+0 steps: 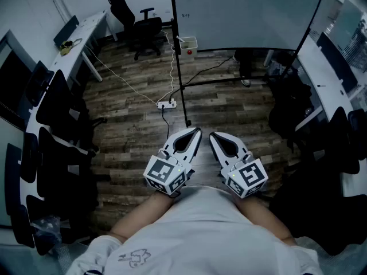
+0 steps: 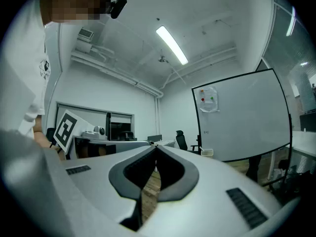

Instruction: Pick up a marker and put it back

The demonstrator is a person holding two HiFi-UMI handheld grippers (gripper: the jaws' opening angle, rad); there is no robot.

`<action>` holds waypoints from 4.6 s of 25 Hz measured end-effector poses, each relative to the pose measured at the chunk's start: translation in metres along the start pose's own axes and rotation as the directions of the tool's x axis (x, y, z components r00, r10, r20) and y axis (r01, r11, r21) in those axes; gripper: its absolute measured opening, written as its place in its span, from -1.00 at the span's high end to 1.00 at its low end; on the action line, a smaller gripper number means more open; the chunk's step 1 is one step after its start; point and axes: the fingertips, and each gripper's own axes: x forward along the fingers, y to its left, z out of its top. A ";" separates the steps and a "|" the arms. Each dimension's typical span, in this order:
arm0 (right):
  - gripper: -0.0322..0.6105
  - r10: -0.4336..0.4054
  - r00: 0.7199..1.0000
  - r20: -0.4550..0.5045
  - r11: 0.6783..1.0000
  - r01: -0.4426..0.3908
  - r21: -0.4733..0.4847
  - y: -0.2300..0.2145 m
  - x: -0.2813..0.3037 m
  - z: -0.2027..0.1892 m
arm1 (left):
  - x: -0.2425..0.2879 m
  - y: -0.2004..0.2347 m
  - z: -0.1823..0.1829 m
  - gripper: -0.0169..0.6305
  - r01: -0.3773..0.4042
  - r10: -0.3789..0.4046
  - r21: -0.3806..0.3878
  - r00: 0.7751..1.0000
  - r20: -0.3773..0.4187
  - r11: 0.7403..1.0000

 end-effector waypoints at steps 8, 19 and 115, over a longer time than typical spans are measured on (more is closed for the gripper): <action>0.86 -0.002 1.000 -0.009 1.000 0.002 0.014 -0.009 0.015 -0.008 | 0.009 0.012 -0.011 0.93 0.020 -0.020 -0.026 1.000 -0.021 0.999; 0.86 -0.025 1.000 -0.012 0.999 0.026 0.034 -0.025 0.095 -0.017 | 0.022 0.091 -0.011 0.93 0.044 -0.045 -0.048 0.999 -0.025 0.998; 0.86 -0.107 0.993 -0.055 0.978 0.115 0.172 -0.378 0.517 0.004 | 0.365 0.520 0.035 0.93 0.043 -0.049 -0.063 0.993 -0.108 0.997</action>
